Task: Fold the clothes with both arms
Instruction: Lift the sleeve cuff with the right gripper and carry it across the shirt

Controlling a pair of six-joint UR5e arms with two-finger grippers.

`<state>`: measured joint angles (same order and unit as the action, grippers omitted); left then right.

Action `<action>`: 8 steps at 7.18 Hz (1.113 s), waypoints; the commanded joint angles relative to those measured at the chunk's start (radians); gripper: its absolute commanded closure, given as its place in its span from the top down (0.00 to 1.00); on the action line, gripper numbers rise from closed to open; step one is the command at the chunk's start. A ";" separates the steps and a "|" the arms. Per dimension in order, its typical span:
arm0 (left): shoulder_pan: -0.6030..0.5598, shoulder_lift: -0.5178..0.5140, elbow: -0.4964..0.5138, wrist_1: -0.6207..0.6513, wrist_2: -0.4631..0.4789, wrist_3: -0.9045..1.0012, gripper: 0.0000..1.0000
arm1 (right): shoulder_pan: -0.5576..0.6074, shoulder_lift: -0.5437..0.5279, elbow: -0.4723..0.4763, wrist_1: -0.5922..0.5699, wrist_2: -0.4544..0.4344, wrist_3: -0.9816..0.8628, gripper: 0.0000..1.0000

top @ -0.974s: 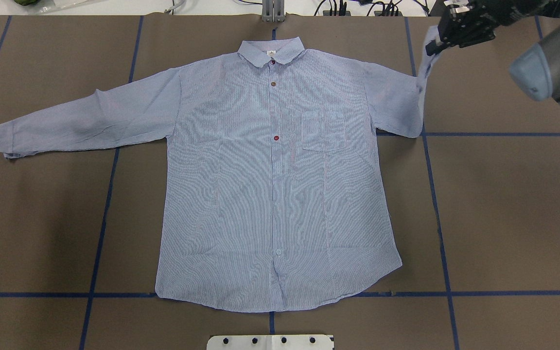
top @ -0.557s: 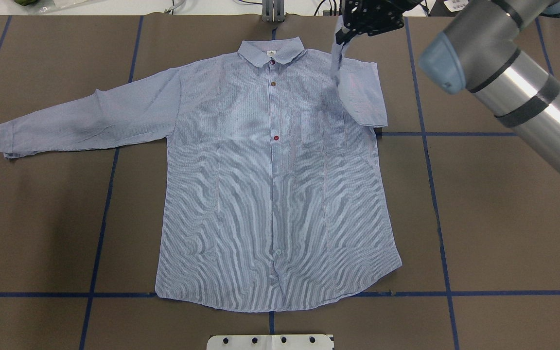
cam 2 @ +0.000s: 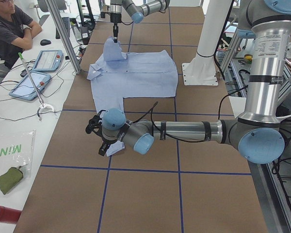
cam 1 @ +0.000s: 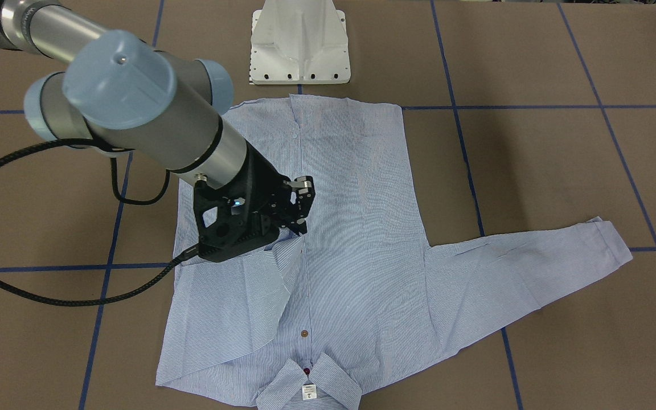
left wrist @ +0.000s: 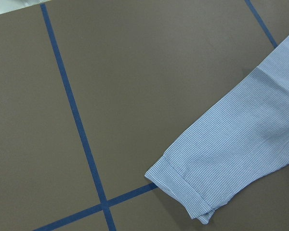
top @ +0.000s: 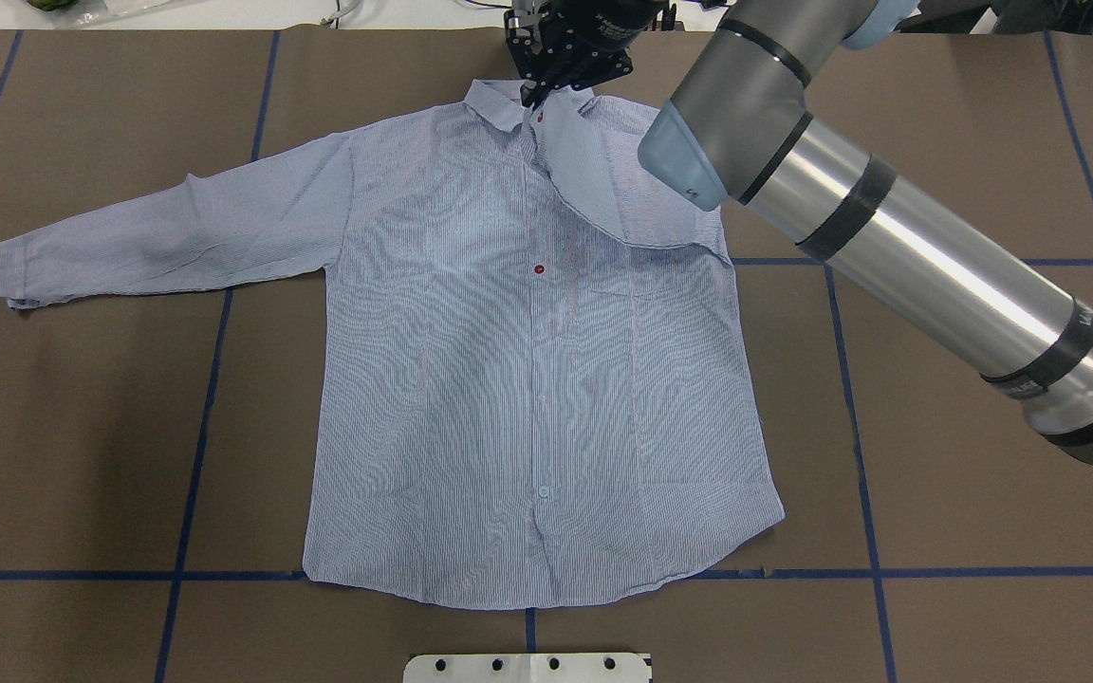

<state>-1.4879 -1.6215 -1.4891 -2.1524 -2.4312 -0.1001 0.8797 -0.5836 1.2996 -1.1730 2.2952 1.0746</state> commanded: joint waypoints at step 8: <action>0.000 0.000 0.003 0.000 0.000 0.000 0.99 | -0.183 0.137 -0.290 0.143 -0.270 -0.004 0.00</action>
<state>-1.4879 -1.6214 -1.4876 -2.1522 -2.4313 -0.0997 0.7194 -0.4660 1.0603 -1.0659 2.0629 1.0708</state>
